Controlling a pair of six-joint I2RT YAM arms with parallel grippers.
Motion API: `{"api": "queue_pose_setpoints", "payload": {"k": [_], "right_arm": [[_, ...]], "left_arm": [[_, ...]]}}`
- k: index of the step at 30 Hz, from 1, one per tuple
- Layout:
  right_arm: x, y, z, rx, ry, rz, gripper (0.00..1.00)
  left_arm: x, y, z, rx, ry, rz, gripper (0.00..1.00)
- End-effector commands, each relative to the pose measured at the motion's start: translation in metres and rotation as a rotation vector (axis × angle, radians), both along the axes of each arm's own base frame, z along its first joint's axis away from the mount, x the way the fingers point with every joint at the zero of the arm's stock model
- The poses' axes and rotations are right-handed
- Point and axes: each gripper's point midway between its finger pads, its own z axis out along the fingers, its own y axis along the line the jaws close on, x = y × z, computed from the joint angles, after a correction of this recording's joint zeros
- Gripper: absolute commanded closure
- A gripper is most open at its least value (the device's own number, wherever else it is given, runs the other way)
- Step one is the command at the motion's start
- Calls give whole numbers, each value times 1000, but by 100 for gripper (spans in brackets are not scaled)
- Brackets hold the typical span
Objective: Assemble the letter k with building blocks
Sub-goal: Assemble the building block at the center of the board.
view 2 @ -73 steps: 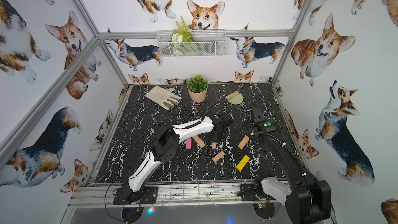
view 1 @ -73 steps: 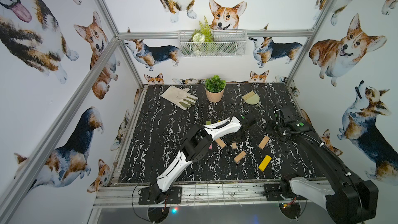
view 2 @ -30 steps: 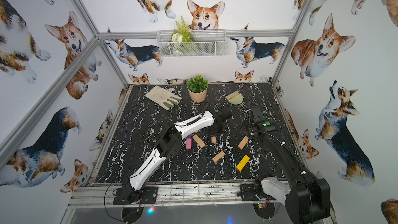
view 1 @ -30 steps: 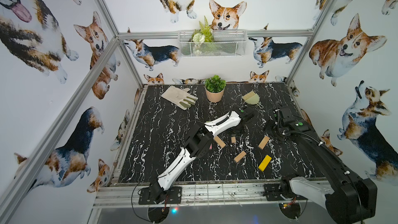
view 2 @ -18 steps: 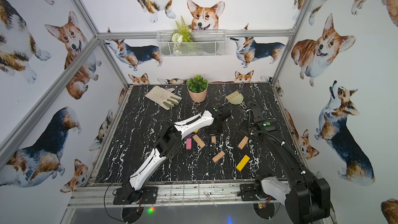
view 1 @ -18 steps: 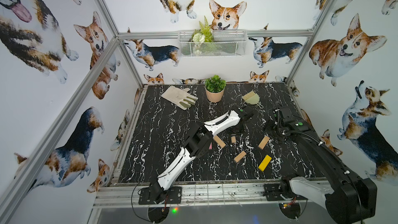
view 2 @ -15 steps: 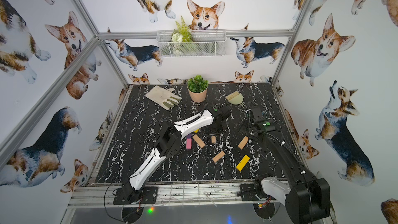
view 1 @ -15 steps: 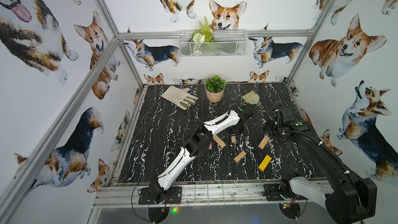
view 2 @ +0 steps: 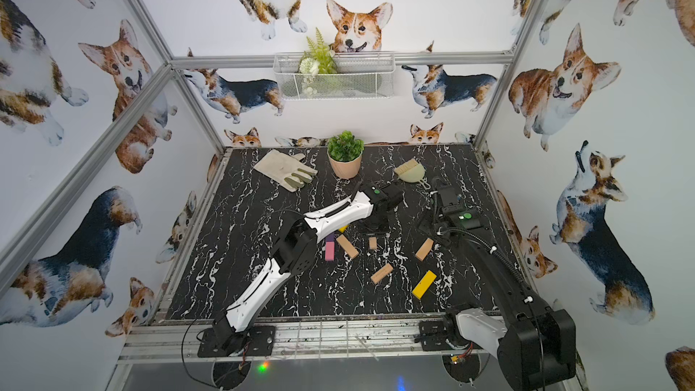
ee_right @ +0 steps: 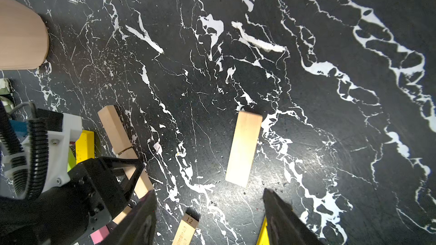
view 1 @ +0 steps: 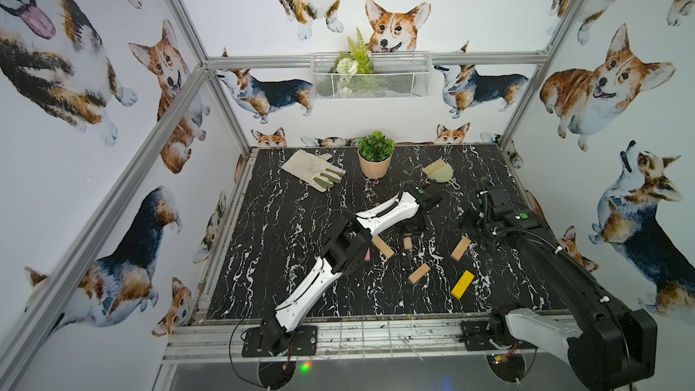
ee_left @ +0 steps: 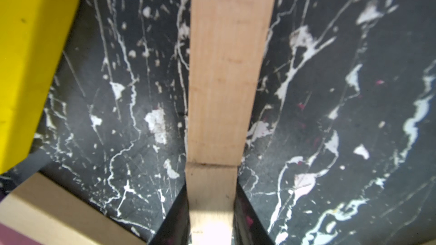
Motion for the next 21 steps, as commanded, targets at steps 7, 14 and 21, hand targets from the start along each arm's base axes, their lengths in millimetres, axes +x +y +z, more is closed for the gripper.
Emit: {"api": "queue_pose_setpoints", "payload": {"k": [7, 14, 21], "right_arm": [[1, 0, 0, 5, -8, -17, 24], [-2, -5, 4, -19, -4, -15, 14], [-6, -1, 18, -24, -39, 65, 0]], "left_arm": [[6, 3, -10, 17, -11, 17, 51], [9, 0, 8, -10, -39, 16, 39], [16, -7, 92, -113, -199, -35, 23]]}}
